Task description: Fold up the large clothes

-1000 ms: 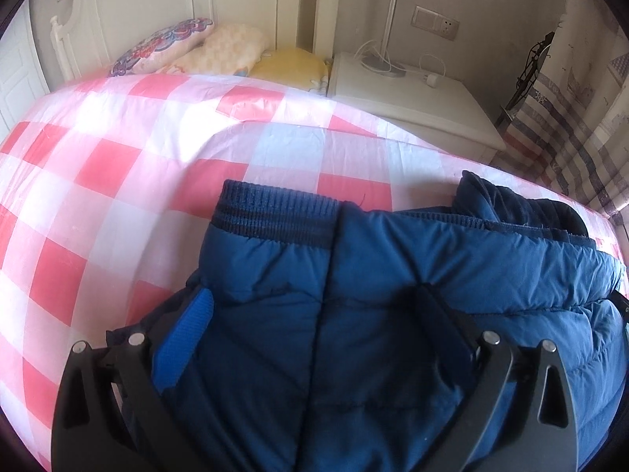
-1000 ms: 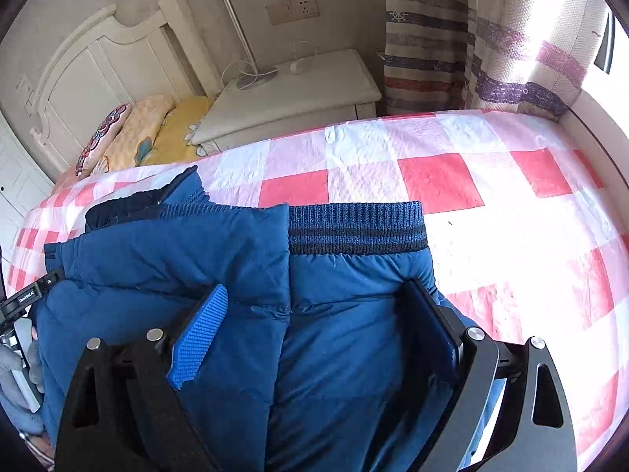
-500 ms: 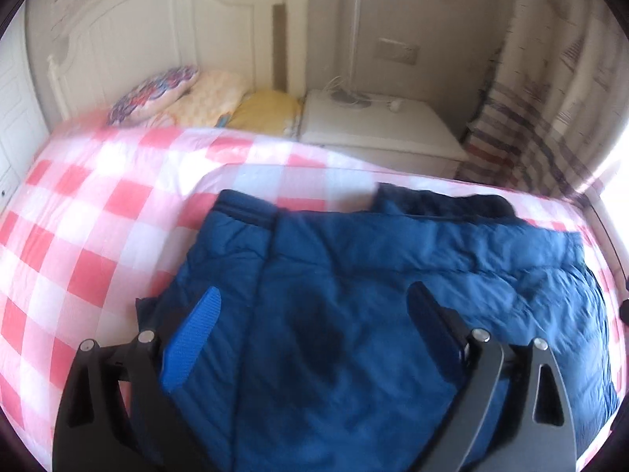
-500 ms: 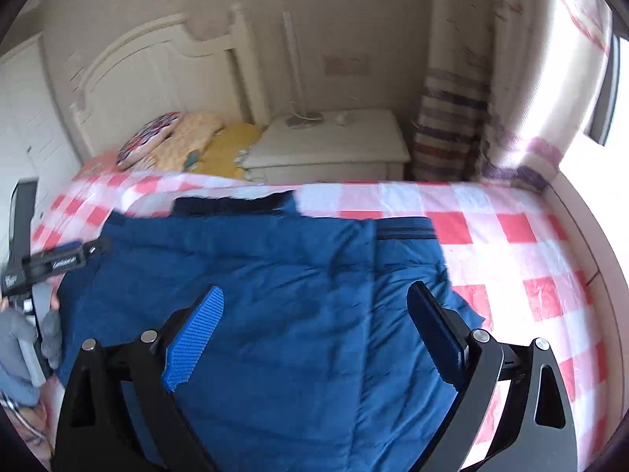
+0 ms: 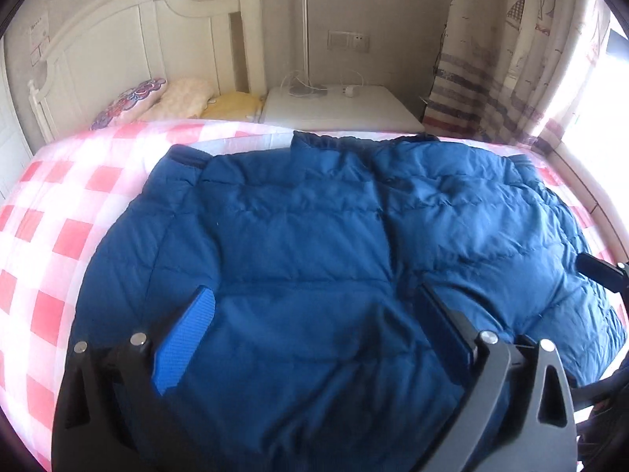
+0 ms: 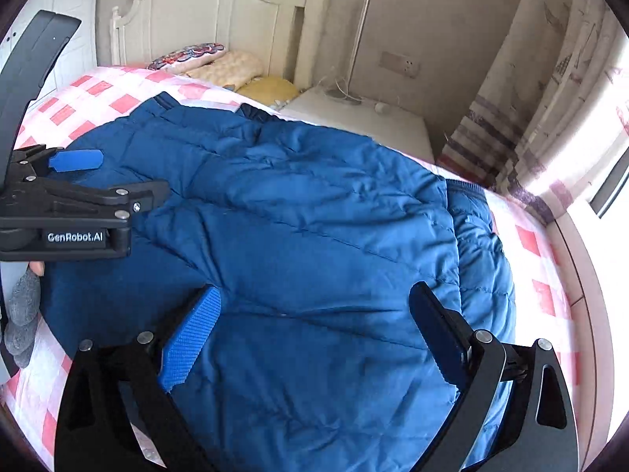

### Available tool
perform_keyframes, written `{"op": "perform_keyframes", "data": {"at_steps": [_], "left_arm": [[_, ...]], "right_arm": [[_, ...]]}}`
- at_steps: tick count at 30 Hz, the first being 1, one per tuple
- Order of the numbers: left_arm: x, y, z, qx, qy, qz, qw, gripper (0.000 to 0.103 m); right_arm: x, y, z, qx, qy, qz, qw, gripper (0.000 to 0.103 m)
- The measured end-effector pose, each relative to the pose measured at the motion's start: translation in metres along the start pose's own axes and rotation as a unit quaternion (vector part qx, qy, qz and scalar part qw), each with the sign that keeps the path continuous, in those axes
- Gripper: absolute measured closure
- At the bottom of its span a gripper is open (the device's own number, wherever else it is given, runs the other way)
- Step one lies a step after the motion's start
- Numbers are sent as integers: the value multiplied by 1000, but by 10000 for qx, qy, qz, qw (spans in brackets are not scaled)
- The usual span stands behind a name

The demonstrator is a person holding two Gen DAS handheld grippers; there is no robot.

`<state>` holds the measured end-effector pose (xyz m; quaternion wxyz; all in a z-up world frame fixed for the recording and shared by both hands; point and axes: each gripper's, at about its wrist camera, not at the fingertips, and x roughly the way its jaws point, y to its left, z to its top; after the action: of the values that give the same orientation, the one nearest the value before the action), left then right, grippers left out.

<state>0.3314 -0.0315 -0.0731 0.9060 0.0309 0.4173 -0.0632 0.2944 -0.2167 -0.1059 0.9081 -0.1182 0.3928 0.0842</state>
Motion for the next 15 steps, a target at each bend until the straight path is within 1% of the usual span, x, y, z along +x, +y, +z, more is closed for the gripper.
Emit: {"op": "perform_keyframes", "data": {"at_steps": [2,3,4,6,9,11,13,15], "left_arm": [[11,3,-14,-10,128,178,9998,1],[15,4,-20,38,55,96,9999,1],[17,6,-25,127,-97,21,9999,1],[18,5,-27,272,-96,29,9996,1],[18,5,-24,284,29,28,9996,1],[11,8,-25,216,65,59,9997,1],[-4,18,-27,54,-70,75,9999,1],[-23,38,-32,-134,-408,218,9988,1]], "right_arm": [[7,1,-6,72,85,-37,9999,11],[13,-4,-10,176,136,75,9997,10],[20,-11,-15,308,99,288,9991,8],[25,-20,-19,354,2,534,9979,8],[22,-15,-17,295,90,396,9987,9],[20,-16,-16,416,106,429,9982,9],[5,-21,-20,563,24,394,9976,9],[-14,-28,-27,684,-146,361,9969,9]]}}
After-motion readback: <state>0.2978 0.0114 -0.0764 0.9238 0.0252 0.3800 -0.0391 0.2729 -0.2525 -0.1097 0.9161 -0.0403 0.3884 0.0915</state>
